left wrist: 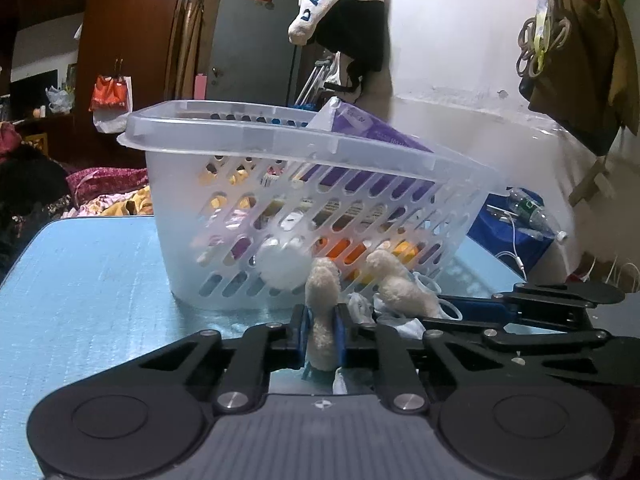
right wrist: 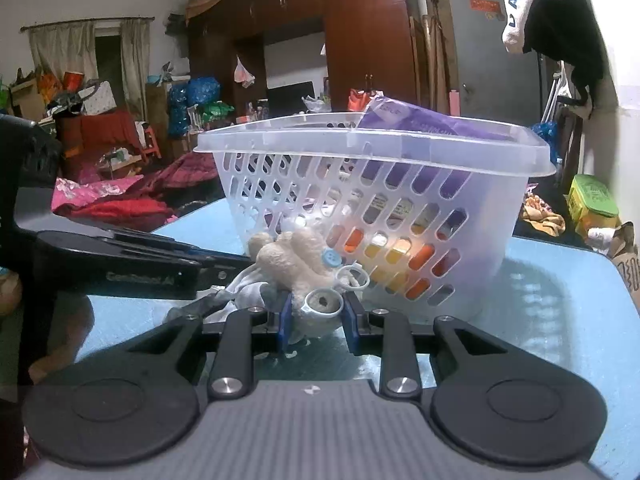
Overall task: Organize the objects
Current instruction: 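Lift the plush toy over the basket and open the right gripper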
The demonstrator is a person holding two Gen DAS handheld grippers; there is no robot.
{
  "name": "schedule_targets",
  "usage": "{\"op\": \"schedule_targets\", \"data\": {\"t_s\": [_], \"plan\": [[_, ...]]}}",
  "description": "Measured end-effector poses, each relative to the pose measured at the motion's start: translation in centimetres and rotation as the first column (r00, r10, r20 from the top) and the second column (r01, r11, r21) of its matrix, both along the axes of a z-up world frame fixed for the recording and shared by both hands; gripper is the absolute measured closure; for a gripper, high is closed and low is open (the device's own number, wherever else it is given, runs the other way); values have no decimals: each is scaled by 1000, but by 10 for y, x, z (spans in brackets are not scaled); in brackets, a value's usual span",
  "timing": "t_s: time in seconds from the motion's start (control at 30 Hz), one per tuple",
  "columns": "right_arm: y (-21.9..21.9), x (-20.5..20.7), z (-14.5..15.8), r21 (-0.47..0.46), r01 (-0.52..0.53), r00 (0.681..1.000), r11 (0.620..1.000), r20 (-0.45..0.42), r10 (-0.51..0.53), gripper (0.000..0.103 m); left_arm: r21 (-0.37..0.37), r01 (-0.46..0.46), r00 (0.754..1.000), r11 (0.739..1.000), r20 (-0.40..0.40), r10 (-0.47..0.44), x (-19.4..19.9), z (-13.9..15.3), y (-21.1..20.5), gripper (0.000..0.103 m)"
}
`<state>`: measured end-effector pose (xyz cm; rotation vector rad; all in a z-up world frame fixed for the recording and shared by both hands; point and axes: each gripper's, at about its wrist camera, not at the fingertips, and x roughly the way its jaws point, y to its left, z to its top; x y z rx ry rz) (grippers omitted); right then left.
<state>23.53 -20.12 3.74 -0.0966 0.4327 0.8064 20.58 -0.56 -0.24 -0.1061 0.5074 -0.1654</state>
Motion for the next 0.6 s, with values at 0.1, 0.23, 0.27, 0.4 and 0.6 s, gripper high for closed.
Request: {"op": "schedule_targets", "data": {"t_s": [0.1, 0.23, 0.27, 0.4, 0.6], "plan": [[2, -4, 0, -12, 6, 1000, 1000, 25, -6, 73, -12, 3, 1000, 1000, 12, -2, -3, 0, 1, 88], [0, -12, 3, -1, 6, 998, 1000, 61, -6, 74, -18, 6, 998, 1000, 68, -5, -17, 4, 1, 89], [-1, -15, 5, 9, 3, 997, 1000, 72, -3, 74, -19, 11, 996, 1000, 85, -9, -22, 5, 1, 89], [-4, -29, 16, 29, -5, 992, 1000, 125, 1, 74, -10, 27, 987, 1000, 157, -25, -42, 15, -2, 89], [-6, -50, 34, 61, -23, 981, 998, 192, 11, 74, -13, 36, 968, 999, 249, -32, -67, 33, -5, 89]]}}
